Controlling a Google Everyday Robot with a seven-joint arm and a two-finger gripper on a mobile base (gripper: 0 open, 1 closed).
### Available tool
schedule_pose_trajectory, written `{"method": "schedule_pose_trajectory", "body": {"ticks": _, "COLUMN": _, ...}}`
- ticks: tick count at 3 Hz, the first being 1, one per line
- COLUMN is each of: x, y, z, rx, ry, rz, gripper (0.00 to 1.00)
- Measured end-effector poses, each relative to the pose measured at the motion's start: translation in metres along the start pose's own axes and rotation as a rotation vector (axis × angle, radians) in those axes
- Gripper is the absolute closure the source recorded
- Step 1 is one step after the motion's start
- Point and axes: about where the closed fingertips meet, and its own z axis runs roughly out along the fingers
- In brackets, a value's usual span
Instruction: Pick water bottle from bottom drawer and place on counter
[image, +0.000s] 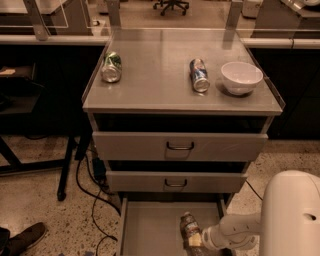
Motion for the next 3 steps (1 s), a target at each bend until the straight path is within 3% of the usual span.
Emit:
{"method": "schedule_pose_trajectory", "body": {"ticks": 1, "x": 0.001, "y": -0.001, "z": -0.002, "rx": 0.0, "ry": 0.0, "rz": 0.002, "gripper": 1.0}}
{"method": "schedule_pose_trajectory", "body": {"ticks": 2, "x": -0.001, "y": 0.007, "z": -0.025, "rx": -0.03, "ry": -0.024, "rz": 0.011, "gripper": 1.0}}
{"method": "schedule_pose_trajectory", "body": {"ticks": 3, "x": 0.0, "y": 0.013, "z": -0.07, "rx": -0.039, "ry": -0.077, "rz": 0.029, "gripper": 1.0}}
